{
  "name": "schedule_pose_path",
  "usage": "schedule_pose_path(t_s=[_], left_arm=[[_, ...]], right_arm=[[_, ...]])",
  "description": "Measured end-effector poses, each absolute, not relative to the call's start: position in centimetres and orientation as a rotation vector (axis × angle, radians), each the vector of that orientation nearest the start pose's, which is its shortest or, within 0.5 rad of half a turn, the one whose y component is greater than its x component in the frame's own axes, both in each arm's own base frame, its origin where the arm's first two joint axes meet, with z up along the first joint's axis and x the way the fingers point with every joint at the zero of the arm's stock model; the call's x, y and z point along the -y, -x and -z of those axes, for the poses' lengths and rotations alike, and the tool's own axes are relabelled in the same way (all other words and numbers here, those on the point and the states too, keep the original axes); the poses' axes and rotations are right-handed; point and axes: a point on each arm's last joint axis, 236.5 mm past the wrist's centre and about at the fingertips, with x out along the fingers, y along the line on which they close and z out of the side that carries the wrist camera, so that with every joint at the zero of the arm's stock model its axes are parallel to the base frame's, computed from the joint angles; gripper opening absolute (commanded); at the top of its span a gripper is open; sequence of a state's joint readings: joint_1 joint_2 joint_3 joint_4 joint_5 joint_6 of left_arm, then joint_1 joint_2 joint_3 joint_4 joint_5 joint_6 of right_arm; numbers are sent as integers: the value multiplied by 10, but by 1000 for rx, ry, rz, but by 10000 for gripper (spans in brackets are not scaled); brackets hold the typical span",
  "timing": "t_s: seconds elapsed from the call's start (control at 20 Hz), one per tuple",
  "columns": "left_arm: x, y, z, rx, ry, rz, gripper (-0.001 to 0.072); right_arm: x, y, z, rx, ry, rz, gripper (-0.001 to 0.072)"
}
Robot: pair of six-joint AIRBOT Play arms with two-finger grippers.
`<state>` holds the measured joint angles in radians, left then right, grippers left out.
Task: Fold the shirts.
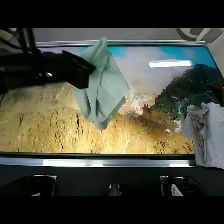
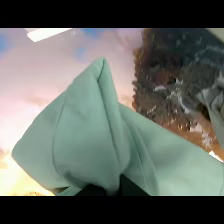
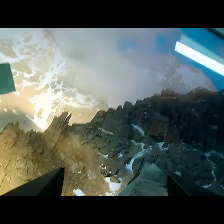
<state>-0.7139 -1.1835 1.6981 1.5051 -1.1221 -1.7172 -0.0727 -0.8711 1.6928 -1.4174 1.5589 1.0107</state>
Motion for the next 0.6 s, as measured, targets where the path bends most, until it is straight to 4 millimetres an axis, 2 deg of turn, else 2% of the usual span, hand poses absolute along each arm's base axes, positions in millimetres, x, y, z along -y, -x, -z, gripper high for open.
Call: schedule_pose_path(t_s=[0.1,0.15,0.2,0.25,0.3,0.4,0.45,0.5,0.6], left_arm=[[311,-330,-205,-807,-95,661,29],[313,-330,-171,-877,-113,642,30],[314,-329,-140,-940,-128,623,153],[316,-327,-110,-1010,-141,606,508],[319,-324,-88,-1064,-139,603,720],[323,-316,-59,-1151,-143,603,720],[320,-313,-53,-1179,-160,598,720],[313,-313,-52,-1194,-185,592,720],[282,-317,-56,-1211,-265,548,709]], right_arm=[[-15,-294,-277,-815,430,-315,669],[-14,-300,-252,-890,415,-336,669],[-14,-306,-228,-958,399,-355,670],[-15,-312,-201,-1022,378,-379,673],[-20,-318,-177,-1072,350,-408,675],[-31,-330,-130,-1163,285,-472,675],[-34,-334,-112,-1196,260,-494,675],[-37,-340,-94,-1227,237,-509,675],[-43,-351,-64,-1275,193,-539,674]])
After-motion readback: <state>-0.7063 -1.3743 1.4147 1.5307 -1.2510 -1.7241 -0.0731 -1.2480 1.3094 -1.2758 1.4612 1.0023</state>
